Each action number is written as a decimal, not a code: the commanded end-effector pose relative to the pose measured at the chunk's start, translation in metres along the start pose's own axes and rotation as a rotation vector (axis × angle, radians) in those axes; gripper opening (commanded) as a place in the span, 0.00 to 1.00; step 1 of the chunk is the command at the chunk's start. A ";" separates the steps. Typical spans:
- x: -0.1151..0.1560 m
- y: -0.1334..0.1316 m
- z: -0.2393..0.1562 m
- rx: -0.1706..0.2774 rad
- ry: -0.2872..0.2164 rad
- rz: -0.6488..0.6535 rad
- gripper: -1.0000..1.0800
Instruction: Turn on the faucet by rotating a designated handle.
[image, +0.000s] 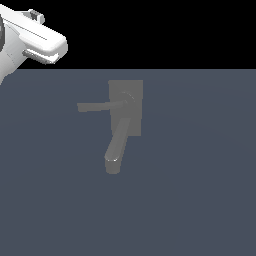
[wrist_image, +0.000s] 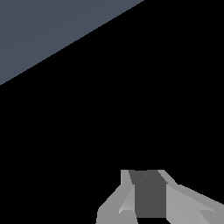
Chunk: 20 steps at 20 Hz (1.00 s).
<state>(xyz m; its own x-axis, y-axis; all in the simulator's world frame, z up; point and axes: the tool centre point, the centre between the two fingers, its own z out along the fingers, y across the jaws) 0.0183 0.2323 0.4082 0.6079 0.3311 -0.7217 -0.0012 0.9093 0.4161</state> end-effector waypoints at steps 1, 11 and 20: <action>0.035 -0.020 -0.012 -0.020 0.080 -0.071 0.00; 0.130 -0.097 -0.063 -0.052 0.336 -0.276 0.00; 0.174 -0.130 -0.101 -0.067 0.475 -0.349 0.00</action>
<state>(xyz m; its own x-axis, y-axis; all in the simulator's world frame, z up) 0.0454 0.1951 0.1845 0.1841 0.0786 -0.9798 0.0813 0.9922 0.0948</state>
